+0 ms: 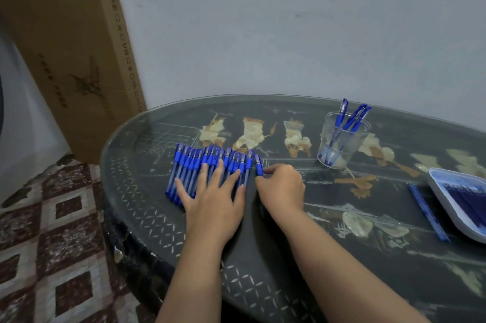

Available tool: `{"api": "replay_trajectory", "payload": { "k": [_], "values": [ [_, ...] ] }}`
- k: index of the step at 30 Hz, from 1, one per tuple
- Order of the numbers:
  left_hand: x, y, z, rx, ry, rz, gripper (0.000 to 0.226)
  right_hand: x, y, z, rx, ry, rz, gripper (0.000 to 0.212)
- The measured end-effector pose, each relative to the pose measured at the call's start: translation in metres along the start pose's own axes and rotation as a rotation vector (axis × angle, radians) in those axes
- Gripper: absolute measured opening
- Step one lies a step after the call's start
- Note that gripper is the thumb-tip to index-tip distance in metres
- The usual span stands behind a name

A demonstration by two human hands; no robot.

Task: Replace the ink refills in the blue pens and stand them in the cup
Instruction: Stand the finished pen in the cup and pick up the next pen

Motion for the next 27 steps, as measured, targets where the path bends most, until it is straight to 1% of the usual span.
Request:
{"api": "replay_trajectory", "payload": {
  "k": [3,5,8,11,14,16,18,20,23,25,27],
  "values": [
    [0.000,-0.001,0.000,0.011,0.002,0.002,0.048,-0.006,-0.015,0.012,-0.028,0.005,0.000,0.026],
    [0.000,-0.003,0.001,0.028,-0.002,0.018,0.047,-0.008,-0.030,0.024,-0.041,-0.030,-0.005,0.026],
    [0.000,-0.007,0.004,0.042,-0.004,0.080,0.047,-0.014,-0.053,0.050,-0.021,-0.131,0.017,0.028],
    [0.001,-0.011,0.015,0.068,0.034,0.136,0.046,-0.025,-0.073,0.082,0.087,-0.282,0.096,0.028],
    [0.001,-0.013,0.041,0.134,0.135,0.158,0.048,-0.028,-0.095,0.109,0.141,-0.400,0.207,0.028],
    [0.002,-0.008,0.064,0.183,0.225,0.104,0.051,-0.027,-0.109,0.128,0.144,-0.468,0.281,0.029],
    [0.003,0.002,0.088,0.218,0.315,0.021,0.053,-0.027,-0.122,0.145,0.162,-0.494,0.325,0.032],
    [0.005,0.016,0.111,0.223,0.401,-0.040,0.055,-0.029,-0.132,0.161,0.161,-0.501,0.346,0.033],
    [0.009,0.037,0.141,0.176,0.495,-0.076,0.052,-0.031,-0.145,0.181,0.133,-0.528,0.338,0.032],
    [0.012,0.048,0.154,0.149,0.538,-0.052,0.047,-0.033,-0.151,0.190,0.131,-0.539,0.307,0.031],
    [0.012,0.056,0.161,0.141,0.576,0.012,0.042,-0.034,-0.154,0.197,0.127,-0.539,0.282,0.030]
  ]
}}
Point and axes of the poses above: each hand's wrist, its own x-axis away from the middle knuckle, its own y-axis out of the palm, z = x × y, the point moved 1 cm from there along -x, towards the middle knuckle, and after that the axes turned 7 degrees about y, right-handed, at the moved point
